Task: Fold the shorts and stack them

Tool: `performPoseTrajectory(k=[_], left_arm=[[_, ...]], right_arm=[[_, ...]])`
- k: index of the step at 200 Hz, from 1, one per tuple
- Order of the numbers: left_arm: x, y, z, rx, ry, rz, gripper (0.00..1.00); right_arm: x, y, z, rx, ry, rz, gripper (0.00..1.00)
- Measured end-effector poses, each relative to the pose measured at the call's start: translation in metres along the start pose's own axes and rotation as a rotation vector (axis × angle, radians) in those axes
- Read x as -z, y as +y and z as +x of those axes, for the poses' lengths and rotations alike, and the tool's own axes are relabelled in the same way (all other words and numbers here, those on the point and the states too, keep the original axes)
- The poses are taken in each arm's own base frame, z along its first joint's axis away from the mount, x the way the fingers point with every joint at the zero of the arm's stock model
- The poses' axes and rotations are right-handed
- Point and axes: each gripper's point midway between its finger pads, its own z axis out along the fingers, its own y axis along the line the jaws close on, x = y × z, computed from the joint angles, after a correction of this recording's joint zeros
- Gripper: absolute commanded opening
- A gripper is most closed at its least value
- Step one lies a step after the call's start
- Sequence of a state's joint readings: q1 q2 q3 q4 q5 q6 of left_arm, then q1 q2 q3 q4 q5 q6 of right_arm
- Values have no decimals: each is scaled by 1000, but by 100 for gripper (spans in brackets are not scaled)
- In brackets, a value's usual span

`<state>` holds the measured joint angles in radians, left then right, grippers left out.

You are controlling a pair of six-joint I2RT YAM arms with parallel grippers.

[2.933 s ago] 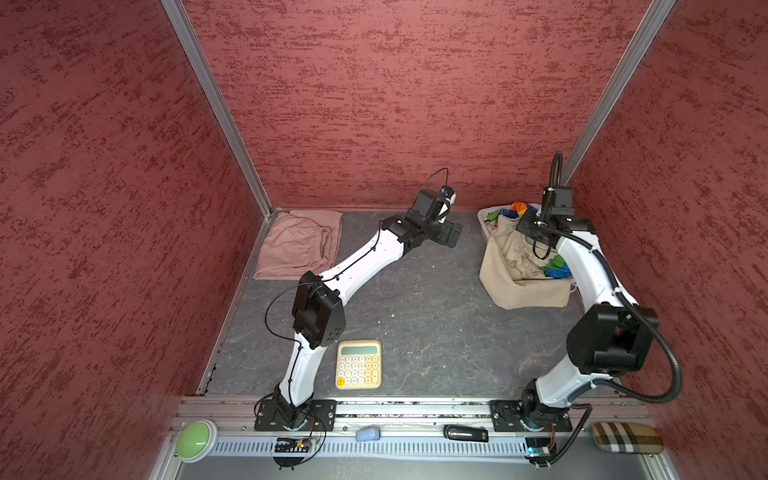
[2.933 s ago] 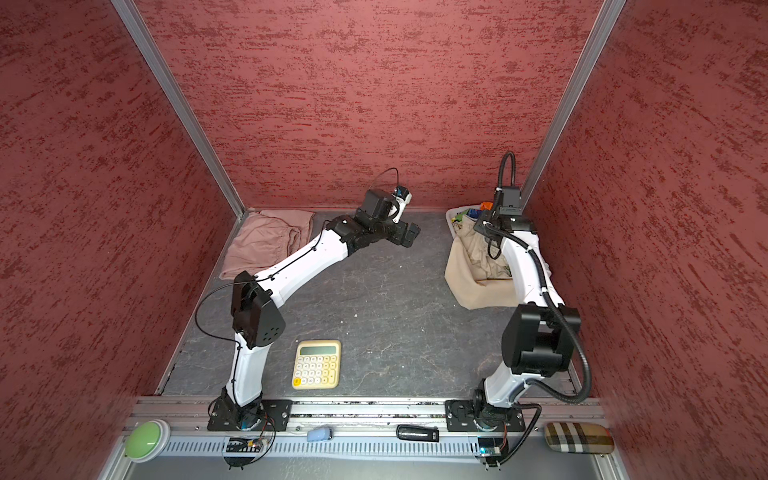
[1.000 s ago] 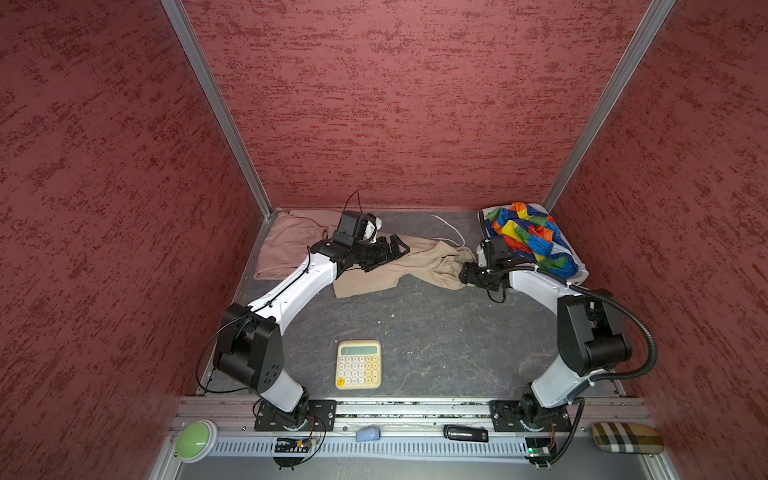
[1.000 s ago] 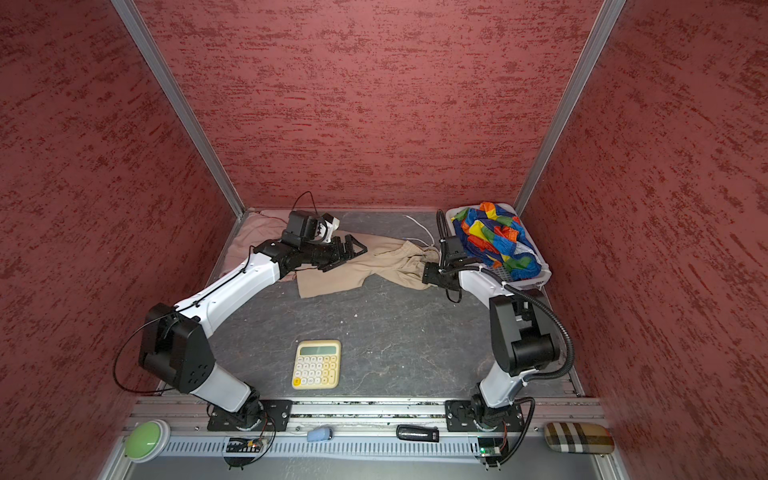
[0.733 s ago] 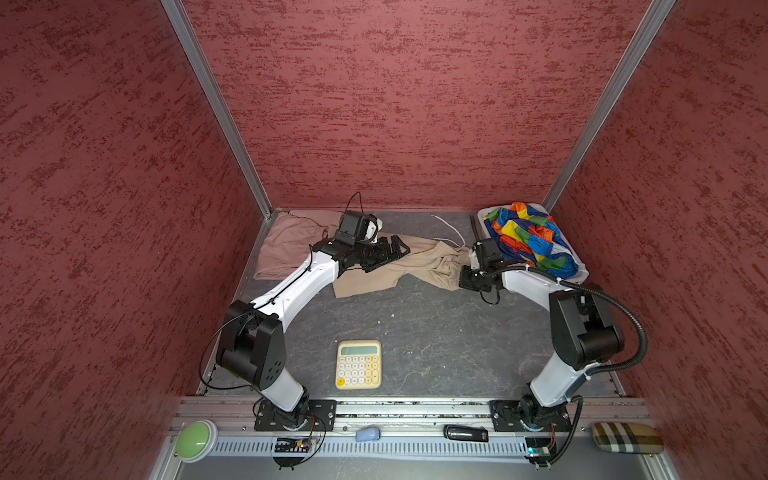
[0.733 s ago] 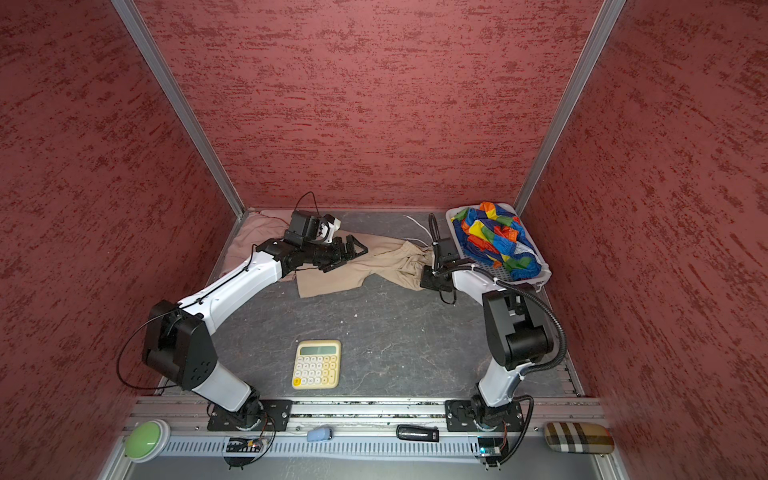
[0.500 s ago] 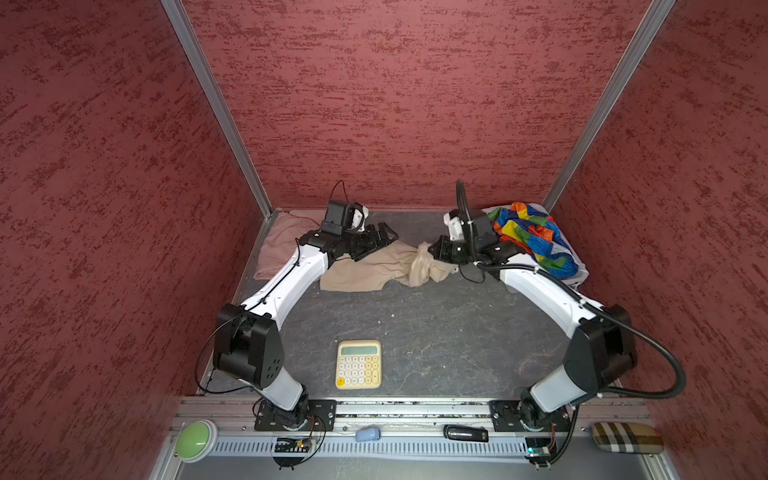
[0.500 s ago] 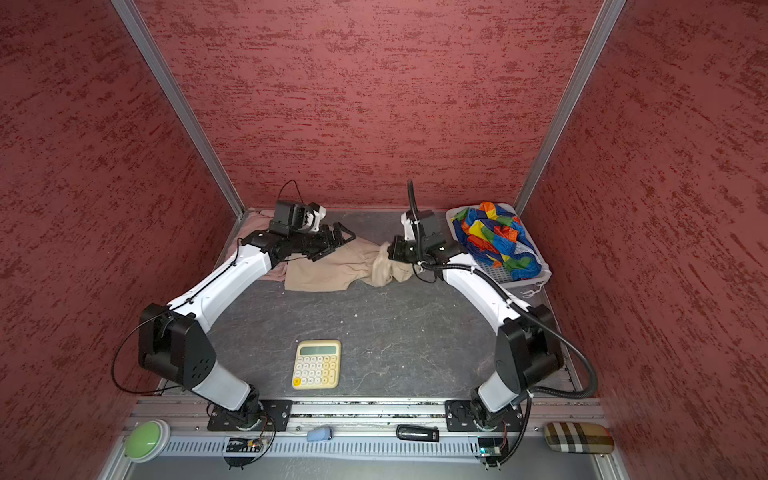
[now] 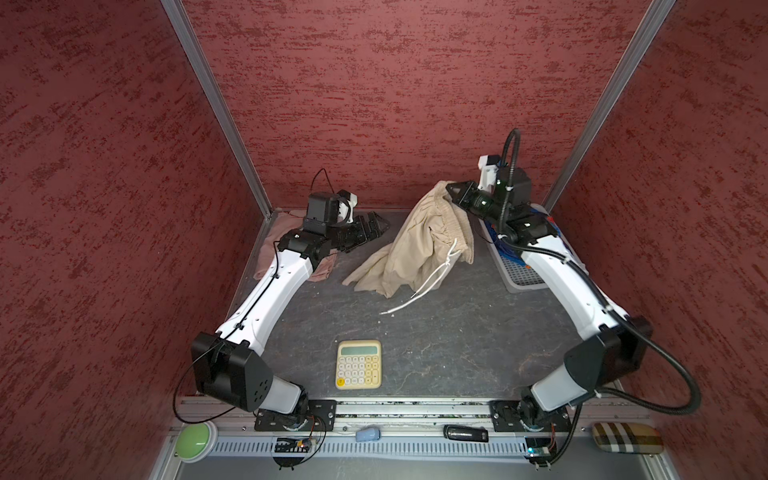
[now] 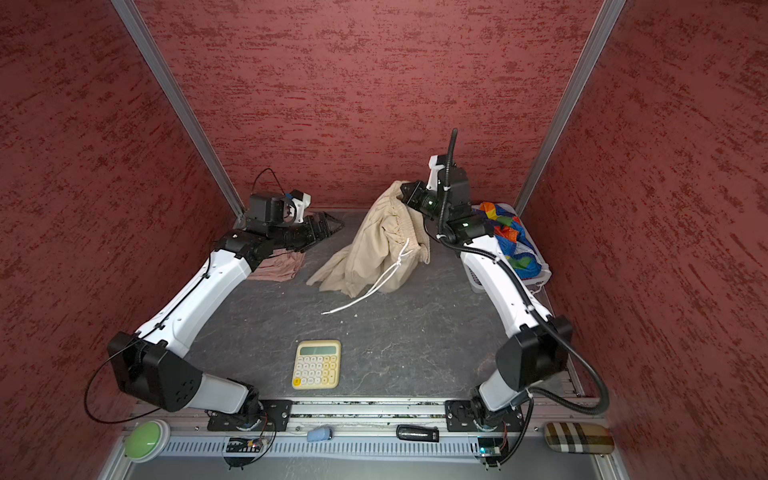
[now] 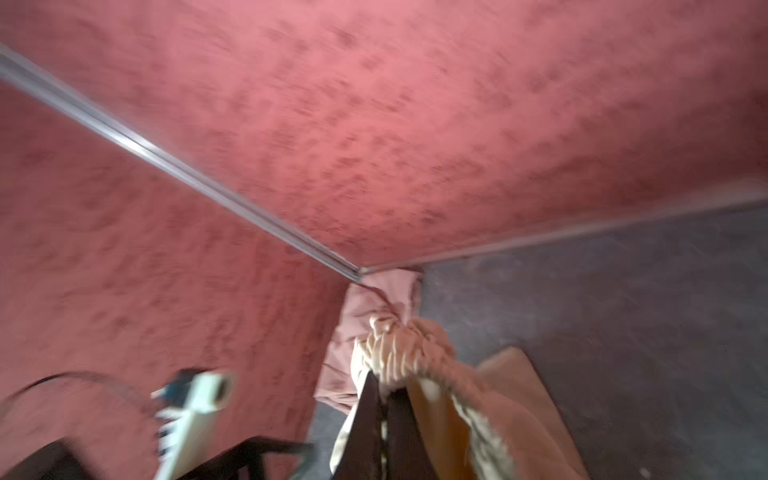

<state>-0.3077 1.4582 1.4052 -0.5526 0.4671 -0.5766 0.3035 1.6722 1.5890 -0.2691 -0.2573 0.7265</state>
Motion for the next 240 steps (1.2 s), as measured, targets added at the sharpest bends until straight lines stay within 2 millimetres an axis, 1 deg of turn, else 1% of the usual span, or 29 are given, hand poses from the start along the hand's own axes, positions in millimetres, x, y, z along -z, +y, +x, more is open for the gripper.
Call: performPoseTrajectory(k=[5, 7, 8, 13, 14, 20, 30, 35, 42, 52, 61, 75, 92, 100, 110, 118, 126, 148, 156, 165, 178, 189, 206, 214, 228, 233, 240], left_arm=[[-3, 3, 5, 6, 13, -6, 99], [-4, 3, 7, 7, 19, -8, 99], [-5, 4, 8, 7, 21, -9, 99], [-8, 5, 13, 9, 35, -12, 99], [-9, 5, 15, 9, 39, -13, 99], [-13, 5, 21, 10, 58, -14, 99], [-23, 3, 33, 10, 94, -13, 99], [-27, 1, 38, 10, 109, -10, 99], [-33, 0, 45, 9, 131, -9, 99], [-41, 0, 53, 9, 160, -8, 99], [-48, 1, 59, 11, 181, -11, 99], [-55, 6, 64, 20, 201, -20, 99], [-63, 12, 64, 32, 215, -28, 99], [-66, 14, 64, 37, 223, -29, 99], [-72, 17, 64, 44, 231, -32, 99], [-75, 19, 64, 49, 236, -33, 99], [-78, 19, 64, 54, 243, -30, 99], [-89, 19, 63, 66, 265, -20, 99], [-94, 20, 63, 73, 277, -19, 99], [-99, 21, 63, 78, 287, -17, 99], [-107, 24, 64, 89, 302, -16, 99], [-112, 28, 68, 100, 321, -21, 99], [-121, 37, 76, 115, 362, -45, 99], [-125, 43, 80, 113, 381, -65, 99], [-128, 55, 88, 107, 416, -105, 99], [-128, 59, 91, 103, 429, -120, 99], [-127, 64, 95, 100, 445, -138, 99]], right_arm=[[-15, -25, 14, -20, 40, 53, 7], [-18, -31, 18, -25, 50, 67, 10], [-21, -38, 21, -31, 60, 82, 12], [-31, -59, 35, -48, 95, 125, 19], [-34, -65, 40, -53, 107, 139, 21], [-42, -89, 58, -77, 154, 191, 31], [-47, -119, 87, -107, 225, 264, 54], [-46, -129, 99, -109, 255, 290, 67], [-44, -137, 110, -116, 282, 314, 79], [-38, -140, 115, -112, 296, 328, 91], [-31, -135, 111, -92, 289, 322, 98], [-17, -123, 99, -51, 254, 306, 99], [6, -108, 87, 2, 203, 285, 99], [16, -107, 86, 21, 192, 285, 99], [25, -112, 90, 35, 190, 295, 99], [29, -121, 99, 40, 204, 312, 99], [33, -135, 112, 39, 228, 343, 99], [45, -187, 156, 28, 323, 472, 99], [50, -201, 167, 24, 358, 508, 99], [52, -210, 174, 22, 386, 535, 99], [50, -212, 173, 31, 395, 544, 99], [43, -208, 163, 43, 382, 535, 99], [23, -202, 142, 60, 354, 516, 92], [10, -202, 133, 70, 342, 509, 91], [-9, -210, 128, 76, 341, 511, 89], [-14, -215, 129, 75, 348, 518, 86], [-20, -223, 130, 73, 358, 531, 80]])
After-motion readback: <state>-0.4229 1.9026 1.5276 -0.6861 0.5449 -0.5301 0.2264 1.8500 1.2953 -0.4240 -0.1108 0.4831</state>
